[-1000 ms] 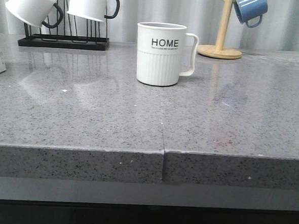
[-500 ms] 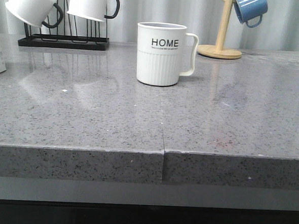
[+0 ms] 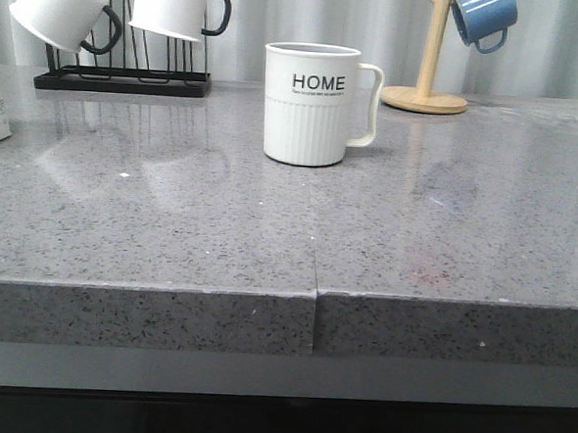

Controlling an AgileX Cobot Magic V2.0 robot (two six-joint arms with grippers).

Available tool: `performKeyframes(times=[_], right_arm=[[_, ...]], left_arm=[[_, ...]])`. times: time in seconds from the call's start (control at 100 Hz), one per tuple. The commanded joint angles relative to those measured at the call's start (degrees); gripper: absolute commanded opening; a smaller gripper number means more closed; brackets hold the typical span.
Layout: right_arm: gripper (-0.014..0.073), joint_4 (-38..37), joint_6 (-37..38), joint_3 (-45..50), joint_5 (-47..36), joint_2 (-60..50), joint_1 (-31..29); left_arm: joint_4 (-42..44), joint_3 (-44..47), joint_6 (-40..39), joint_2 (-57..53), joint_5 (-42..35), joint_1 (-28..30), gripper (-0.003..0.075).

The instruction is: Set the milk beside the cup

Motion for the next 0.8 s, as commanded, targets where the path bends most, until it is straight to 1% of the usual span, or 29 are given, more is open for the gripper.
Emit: performKeyframes(times=[0.0,0.1,0.24,0.39,0.54,0.62,0.79], right_arm=[[-0.0122,-0.7,0.1,-1.5,-4.1,0.1,-0.3],[-0.0122,-0.7,0.1,-1.5,-4.1,0.1,-0.3],[-0.0122,-0.7,0.1,-1.5,-4.1,0.1,-0.3],[-0.0122,-0.7,0.1,-1.5,-4.1,0.1,-0.3],[-0.0122,-0.7,0.1,-1.5,-4.1,0.1,-0.3],[-0.0122,-0.7,0.1,-1.5,-4.1,0.1,-0.3],[-0.0122,-0.7,0.1,-1.5,-4.1,0.1,-0.3]], left_arm=[[-5.6,-0.1,-0.8,-1.0,-4.2,0.0,-0.0020],[-6.0,-4.3,-0.8,1.9,-2.1,0.0,-0.0021],[-4.8,-11.4,-0.8,8.9,-0.1,0.0,-0.0021],[-2.0,-20.5,-0.8,18.5,6.3,0.0,-0.0021],[-1.6,-27.7,-0.8,26.9,11.6,0.0,-0.0021],[-1.8,-30.0,-0.8,30.2,13.8,0.0,-0.0021],[-1.8,-31.4,-0.8,34.5,13.6,0.0,-0.0021]])
